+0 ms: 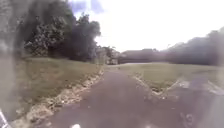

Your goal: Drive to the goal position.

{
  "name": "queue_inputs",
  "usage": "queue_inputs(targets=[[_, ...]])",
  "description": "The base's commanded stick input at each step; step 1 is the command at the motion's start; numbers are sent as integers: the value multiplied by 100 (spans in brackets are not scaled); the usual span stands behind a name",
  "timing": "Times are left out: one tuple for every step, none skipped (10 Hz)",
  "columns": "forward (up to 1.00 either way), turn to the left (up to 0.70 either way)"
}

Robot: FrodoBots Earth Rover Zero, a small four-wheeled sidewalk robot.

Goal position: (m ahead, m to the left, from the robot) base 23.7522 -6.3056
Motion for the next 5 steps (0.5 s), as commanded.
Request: queue_inputs(targets=[[100,0],[100,0],[100,0],[100,0],[100,0]])
